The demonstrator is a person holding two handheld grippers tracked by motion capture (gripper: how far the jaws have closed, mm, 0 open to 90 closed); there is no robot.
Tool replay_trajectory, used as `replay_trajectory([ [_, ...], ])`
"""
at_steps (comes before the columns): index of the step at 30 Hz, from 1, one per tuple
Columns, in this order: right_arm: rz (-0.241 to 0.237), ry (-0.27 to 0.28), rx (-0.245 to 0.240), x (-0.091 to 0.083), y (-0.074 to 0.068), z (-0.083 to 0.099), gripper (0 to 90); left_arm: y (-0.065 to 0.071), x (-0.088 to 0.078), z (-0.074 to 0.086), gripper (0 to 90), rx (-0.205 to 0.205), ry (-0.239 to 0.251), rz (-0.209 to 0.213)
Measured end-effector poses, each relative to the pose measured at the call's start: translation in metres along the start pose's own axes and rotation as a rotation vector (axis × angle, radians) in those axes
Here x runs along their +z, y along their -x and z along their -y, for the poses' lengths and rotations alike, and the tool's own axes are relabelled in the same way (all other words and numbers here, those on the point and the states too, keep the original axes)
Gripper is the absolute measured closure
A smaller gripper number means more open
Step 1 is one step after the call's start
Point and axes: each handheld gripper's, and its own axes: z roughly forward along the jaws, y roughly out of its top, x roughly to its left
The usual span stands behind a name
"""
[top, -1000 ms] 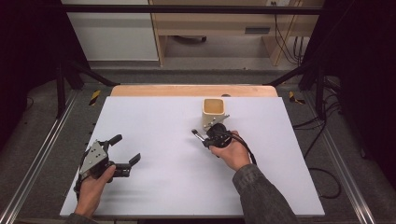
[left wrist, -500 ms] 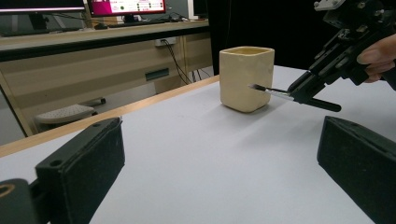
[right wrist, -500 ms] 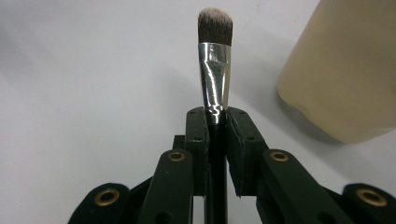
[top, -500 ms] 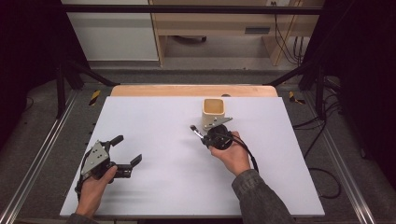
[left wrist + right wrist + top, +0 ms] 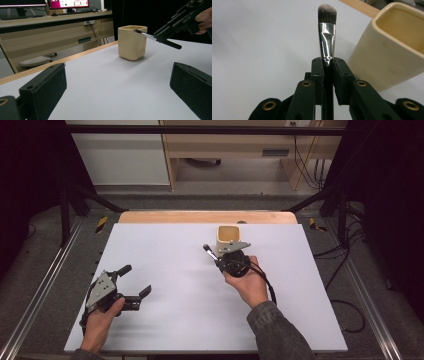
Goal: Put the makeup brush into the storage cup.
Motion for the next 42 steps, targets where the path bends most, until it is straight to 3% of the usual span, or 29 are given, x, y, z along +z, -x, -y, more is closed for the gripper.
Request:
replay_trajectory([
  [8, 0.036, 0.045, -0.019, -0.006, 0.003, -0.003, 79.4, -0.001, -0.002, 0.0, 0.6, -0.004, 0.004, -0.007],
  [21, 0.056, 0.072, -0.048, -0.011, -0.001, -0.011, 79.4, -0.002, -0.003, 0.0, 0.6, -0.008, 0.006, -0.013],
  [32, 0.075, 0.094, -0.05, -0.012, -0.001, -0.012, 79.4, -0.002, -0.003, 0.0, 0.6, -0.005, 0.005, -0.012],
  [42, 0.119, 0.15, -0.03, -0.016, 0.001, -0.018, 79.3, -0.002, -0.003, 0.0, 0.6, -0.002, 0.003, -0.012],
])
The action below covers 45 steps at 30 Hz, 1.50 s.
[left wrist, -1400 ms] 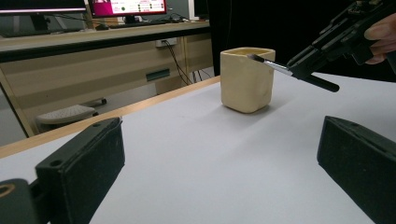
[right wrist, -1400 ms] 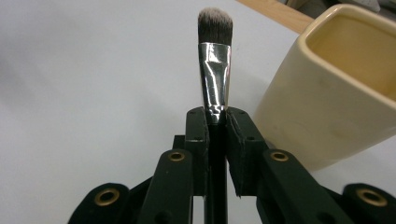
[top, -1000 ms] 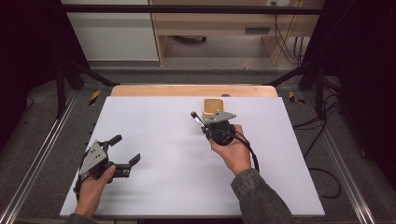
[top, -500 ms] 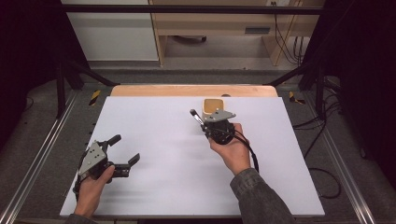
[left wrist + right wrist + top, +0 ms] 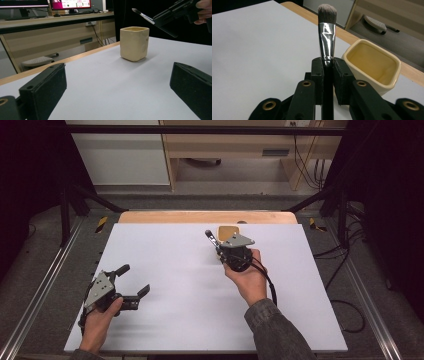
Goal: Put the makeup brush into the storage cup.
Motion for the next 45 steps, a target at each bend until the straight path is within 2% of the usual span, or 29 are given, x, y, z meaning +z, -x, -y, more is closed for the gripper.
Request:
replay_trajectory([
  [12, 0.025, 0.019, -0.002, 0.0031, 0.0012, -0.0039, 79.3, -0.0001, 0.0001, 0.0, 0.6, -0.006, 0.003, -0.002],
  [36, 0.031, 0.039, -0.003, 0.005, 0.0021, -0.0062, 79.3, 0.0, -0.0001, -0.0001, 0.5, -0.005, 0.006, -0.001],
  [45, 0.041, 0.066, 0.003, 0.0059, 0.0063, -0.0067, 79.4, -0.0001, 0.0, -0.0001, 0.5, -0.005, 0.006, -0.002],
])
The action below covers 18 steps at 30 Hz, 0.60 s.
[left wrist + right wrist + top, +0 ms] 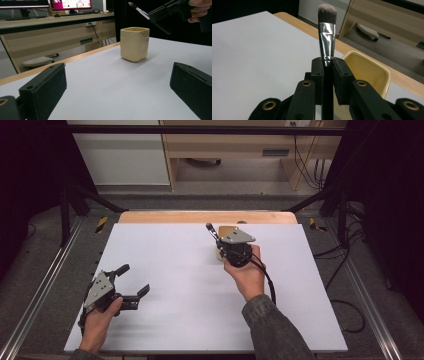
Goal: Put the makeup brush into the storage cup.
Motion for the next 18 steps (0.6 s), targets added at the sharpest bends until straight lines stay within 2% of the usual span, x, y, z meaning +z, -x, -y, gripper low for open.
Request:
replay_trajectory([
  [8, 0.011, 0.033, 0.011, 0.002, 0.0012, -0.0006, 79.4, -0.0001, 0.0, 0.0001, 0.5, 0.0, 0.0, 0.0],
  [18, 0.01, 0.063, -0.02, 0.0054, 0.0009, 0.0, 79.4, 0.0, 0.0002, 0.0, 0.5, 0.004, -0.003, 0.001],
])
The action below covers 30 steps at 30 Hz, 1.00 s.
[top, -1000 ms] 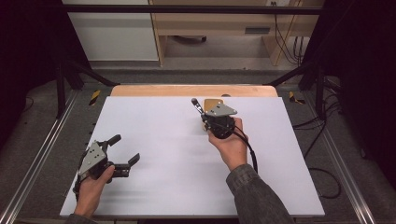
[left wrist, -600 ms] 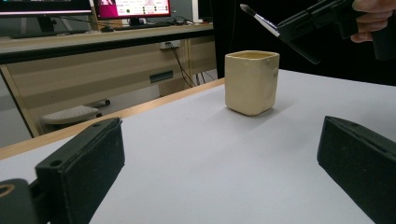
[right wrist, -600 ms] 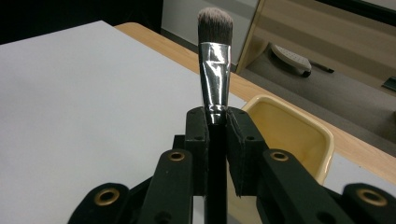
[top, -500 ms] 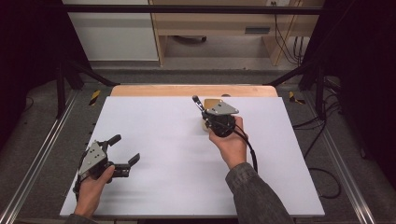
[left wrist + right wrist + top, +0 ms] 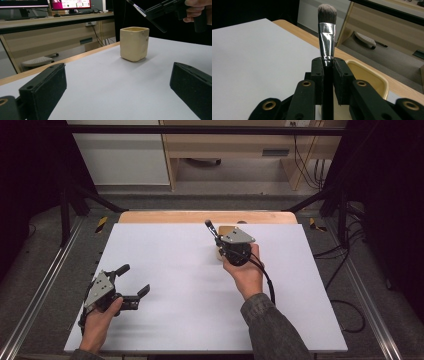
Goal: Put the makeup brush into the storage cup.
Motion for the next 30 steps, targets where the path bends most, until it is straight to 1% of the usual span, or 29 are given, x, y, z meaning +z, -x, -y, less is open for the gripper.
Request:
replay_trajectory([
  [5, 0.001, 0.01, -0.008, 0.0005, -0.0005, -0.0002, 79.3, 0.0001, 0.0, 0.0, 0.5, -0.004, 0.004, -0.001],
  [8, 0.006, 0.022, -0.023, 0.0005, 0.0001, -0.0007, 79.3, 0.0, 0.0, -0.0001, 0.5, 0.002, -0.002, 0.001],
  [12, 0.006, 0.028, -0.027, 0.0009, 0.0009, -0.0009, 79.3, 0.0, 0.0001, 0.0, 0.5, 0.003, -0.003, 0.002],
  [21, 0.007, 0.042, -0.017, 0.0038, 0.0027, -0.001, 79.3, 0.0, 0.0001, 0.0001, 0.6, 0.002, -0.002, 0.002],
  [25, 0.008, 0.048, -0.021, 0.005, 0.003, -0.0011, 79.3, 0.0001, 0.0001, 0.0003, 0.5, -0.004, 0.001, 0.001],
  [30, 0.011, 0.057, -0.031, 0.0049, 0.0032, -0.0015, 79.3, 0.0001, 0.0004, 0.0004, 0.6, 0.001, -0.004, 0.003],
])
